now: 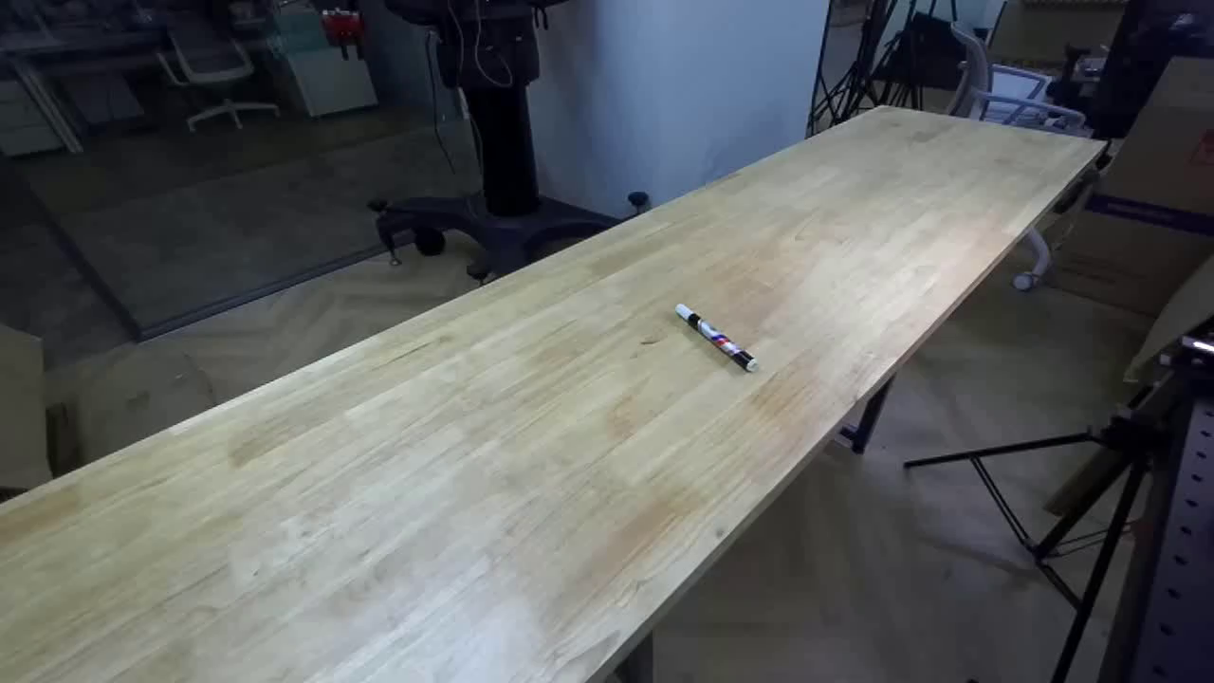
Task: Move the marker to the left
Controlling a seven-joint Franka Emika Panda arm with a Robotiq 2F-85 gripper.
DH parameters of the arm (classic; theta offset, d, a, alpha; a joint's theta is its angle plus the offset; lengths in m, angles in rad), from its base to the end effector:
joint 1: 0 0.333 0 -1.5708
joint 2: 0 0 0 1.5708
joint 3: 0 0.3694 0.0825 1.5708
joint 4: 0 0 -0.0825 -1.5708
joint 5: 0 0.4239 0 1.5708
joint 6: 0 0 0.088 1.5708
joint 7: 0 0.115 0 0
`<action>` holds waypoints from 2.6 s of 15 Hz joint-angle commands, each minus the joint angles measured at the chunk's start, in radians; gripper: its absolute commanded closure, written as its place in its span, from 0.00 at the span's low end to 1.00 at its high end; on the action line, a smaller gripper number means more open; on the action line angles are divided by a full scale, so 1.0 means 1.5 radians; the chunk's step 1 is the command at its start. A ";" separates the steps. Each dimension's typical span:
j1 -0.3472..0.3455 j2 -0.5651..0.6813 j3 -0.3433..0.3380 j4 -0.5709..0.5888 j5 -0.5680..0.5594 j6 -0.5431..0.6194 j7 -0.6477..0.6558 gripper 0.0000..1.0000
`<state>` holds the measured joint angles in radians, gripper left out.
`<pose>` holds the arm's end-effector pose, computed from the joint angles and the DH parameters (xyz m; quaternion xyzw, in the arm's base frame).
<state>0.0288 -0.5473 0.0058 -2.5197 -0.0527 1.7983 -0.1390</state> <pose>0.3674 0.0080 0.4732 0.9914 0.0939 -0.0882 0.0219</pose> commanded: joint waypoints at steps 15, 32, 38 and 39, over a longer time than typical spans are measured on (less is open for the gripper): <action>-0.024 0.009 -0.009 -0.001 -0.029 0.082 0.035 0.00; -0.126 0.266 -0.122 0.101 -0.063 0.349 -0.027 0.00; -0.121 0.395 -0.140 0.214 0.055 0.333 -0.133 0.00; -0.123 0.422 -0.137 0.235 0.084 0.334 -0.152 0.00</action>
<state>-0.1591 -0.0594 -0.1929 -2.3042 -0.0321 2.3213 -0.2821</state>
